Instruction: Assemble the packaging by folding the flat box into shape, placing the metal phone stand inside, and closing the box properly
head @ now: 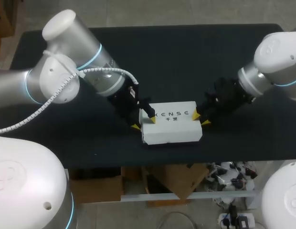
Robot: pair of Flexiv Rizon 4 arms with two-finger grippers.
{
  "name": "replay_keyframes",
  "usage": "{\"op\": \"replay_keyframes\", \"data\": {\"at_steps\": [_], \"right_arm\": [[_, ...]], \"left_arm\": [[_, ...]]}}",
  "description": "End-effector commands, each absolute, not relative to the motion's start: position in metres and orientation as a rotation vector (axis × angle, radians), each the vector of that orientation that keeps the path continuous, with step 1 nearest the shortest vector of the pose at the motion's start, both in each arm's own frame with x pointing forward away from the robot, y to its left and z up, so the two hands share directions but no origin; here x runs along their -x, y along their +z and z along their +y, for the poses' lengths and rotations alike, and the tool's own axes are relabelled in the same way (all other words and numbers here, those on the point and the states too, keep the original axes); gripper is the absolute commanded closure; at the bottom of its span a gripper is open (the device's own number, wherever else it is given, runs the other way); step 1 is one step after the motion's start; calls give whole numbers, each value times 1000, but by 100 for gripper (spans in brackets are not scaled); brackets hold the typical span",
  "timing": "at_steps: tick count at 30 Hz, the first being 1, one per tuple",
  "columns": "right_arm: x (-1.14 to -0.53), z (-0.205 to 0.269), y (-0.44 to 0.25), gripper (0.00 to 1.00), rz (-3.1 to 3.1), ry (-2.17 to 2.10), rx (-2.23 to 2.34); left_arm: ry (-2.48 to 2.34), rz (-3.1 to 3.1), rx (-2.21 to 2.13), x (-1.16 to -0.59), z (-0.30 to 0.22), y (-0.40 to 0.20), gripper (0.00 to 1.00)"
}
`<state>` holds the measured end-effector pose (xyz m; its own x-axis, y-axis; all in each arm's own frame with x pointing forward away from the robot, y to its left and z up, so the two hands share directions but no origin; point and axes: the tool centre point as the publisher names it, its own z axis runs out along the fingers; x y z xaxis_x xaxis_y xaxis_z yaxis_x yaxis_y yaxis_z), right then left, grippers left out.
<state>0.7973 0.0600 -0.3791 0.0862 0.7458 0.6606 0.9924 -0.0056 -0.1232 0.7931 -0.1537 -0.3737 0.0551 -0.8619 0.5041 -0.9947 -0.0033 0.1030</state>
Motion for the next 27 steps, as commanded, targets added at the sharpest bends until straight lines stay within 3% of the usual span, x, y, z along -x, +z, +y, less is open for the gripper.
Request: {"op": "replay_keyframes", "data": {"at_steps": [1,27], "right_arm": [[-801,64,-376,61,-1704,-551,1796],[-805,64,-372,61,-1674,-503,1787]], "left_arm": [[399,-1855,-1911,-797,-159,-373,35],[351,-1814,-1904,-800,-158,-368,33]]}}
